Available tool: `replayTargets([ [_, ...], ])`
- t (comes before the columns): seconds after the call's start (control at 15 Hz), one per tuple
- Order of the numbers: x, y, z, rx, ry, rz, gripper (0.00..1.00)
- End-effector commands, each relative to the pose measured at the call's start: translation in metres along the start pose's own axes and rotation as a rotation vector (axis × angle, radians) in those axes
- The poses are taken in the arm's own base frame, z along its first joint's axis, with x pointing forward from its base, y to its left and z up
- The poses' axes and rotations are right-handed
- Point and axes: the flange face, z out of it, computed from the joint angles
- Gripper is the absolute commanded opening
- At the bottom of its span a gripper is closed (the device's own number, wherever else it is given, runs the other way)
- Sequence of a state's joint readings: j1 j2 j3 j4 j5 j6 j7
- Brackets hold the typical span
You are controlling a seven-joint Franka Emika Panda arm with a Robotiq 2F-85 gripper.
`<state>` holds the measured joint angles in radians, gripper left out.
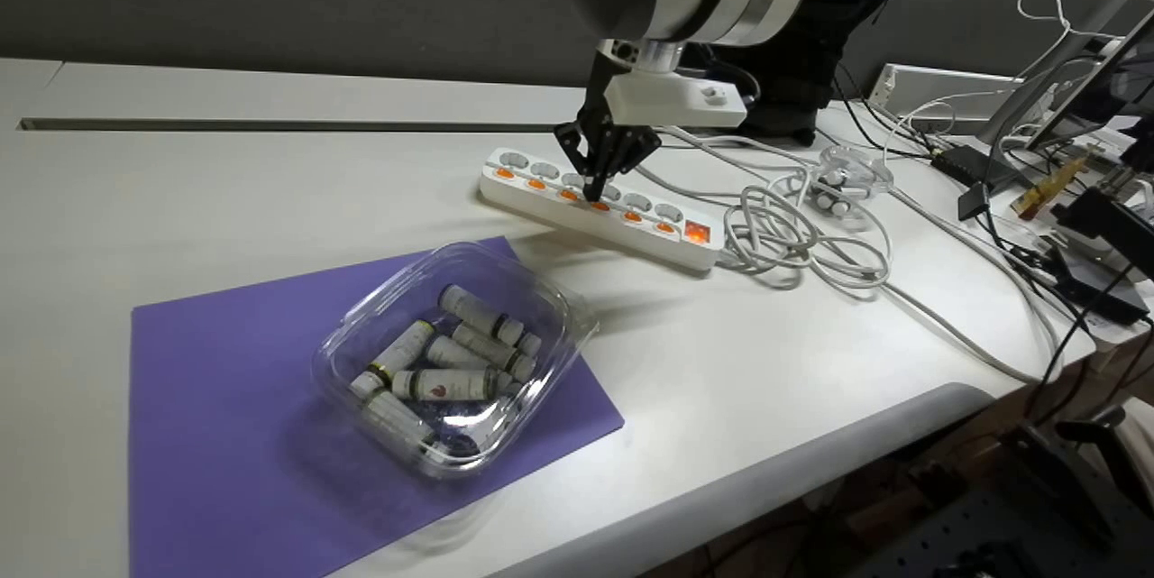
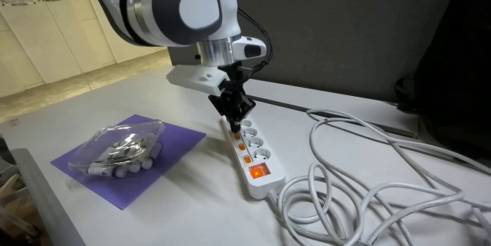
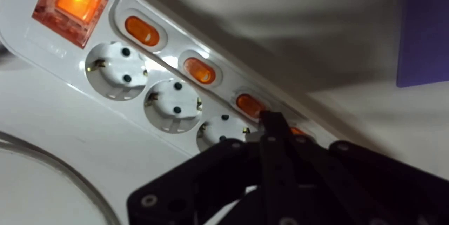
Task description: Turn on the middle switch
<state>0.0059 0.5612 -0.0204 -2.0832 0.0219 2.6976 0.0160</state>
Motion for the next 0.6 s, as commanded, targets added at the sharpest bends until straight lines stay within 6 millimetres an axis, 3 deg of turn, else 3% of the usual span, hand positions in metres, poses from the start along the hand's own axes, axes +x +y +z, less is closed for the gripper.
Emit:
replayTargets([
  [0.0,0.0019,0.0076,-0.0005,0.023,0.003,0.032,0.0],
  [0.53,0.0014,0.0125,0.0011,0.039,-0.004,0.061,0.0],
])
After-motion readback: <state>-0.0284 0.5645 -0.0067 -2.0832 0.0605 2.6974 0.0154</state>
